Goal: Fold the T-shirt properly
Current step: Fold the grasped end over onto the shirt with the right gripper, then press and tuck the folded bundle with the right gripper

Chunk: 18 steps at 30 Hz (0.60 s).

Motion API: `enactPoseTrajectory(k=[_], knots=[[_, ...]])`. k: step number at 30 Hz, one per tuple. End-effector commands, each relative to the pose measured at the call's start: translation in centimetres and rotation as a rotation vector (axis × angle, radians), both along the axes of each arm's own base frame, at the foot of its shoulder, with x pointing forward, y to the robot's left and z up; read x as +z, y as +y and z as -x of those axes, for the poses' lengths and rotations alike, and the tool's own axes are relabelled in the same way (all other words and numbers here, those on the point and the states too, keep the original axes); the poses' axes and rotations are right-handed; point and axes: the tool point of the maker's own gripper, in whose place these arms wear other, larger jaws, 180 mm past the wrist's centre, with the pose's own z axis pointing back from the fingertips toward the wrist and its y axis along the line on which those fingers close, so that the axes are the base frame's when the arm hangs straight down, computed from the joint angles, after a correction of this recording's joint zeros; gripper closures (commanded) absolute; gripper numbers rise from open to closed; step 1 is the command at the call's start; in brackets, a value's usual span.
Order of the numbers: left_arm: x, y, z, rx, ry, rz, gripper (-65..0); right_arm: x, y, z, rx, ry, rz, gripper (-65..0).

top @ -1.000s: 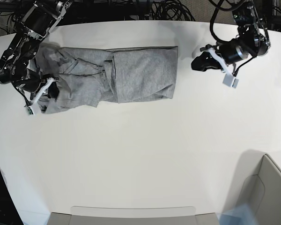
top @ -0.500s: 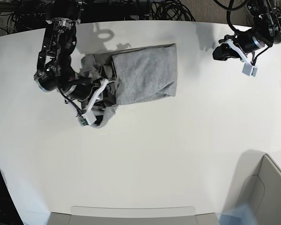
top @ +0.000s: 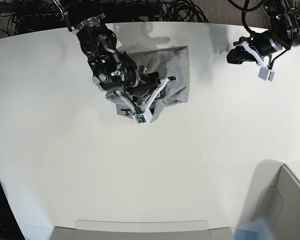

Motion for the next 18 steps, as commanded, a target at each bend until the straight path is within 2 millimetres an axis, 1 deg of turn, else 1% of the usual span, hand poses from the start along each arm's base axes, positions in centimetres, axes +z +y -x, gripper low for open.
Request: enactPoseTrajectory(k=[1,3,5,7,8,11,14,18], knots=[[0.7,0.1,-0.4,-0.011,-0.026,0.0,-6.8,0.9,0.7,-0.1,0.01,-0.012,-0.018,-11.8],[0.8,0.1,-0.5,-0.011,-0.028,0.0,-6.8,1.0,1.3,0.3,0.034,-0.018,-0.019,-18.8],[0.8,0.1,-0.6,-0.011,-0.031,0.0,-6.8,1.6,2.2,0.8,0.068,-0.036,-0.03,-25.3],[0.8,0.1,-0.7,-0.011,-0.032,0.0,-6.8,2.6,3.6,1.7,0.121,-0.063,-0.044,-30.0],[0.9,0.1,-0.7,-0.009,-0.033,0.001,-6.8,3.2,4.3,2.1,0.151,-0.081,-0.051,-31.2],[0.9,0.1,-0.7,-0.008,-0.032,0.001,-6.8,3.8,5.8,3.1,0.218,-0.103,-0.055,-31.8],[0.9,0.1,-0.7,-0.008,-0.032,0.001,-6.8,4.2,6.2,3.3,0.238,-0.115,-0.057,-31.7],[0.8,0.0,-0.7,-0.009,-0.032,0.002,-6.8,6.9,6.3,3.2,0.242,-0.188,-0.103,-31.7]])
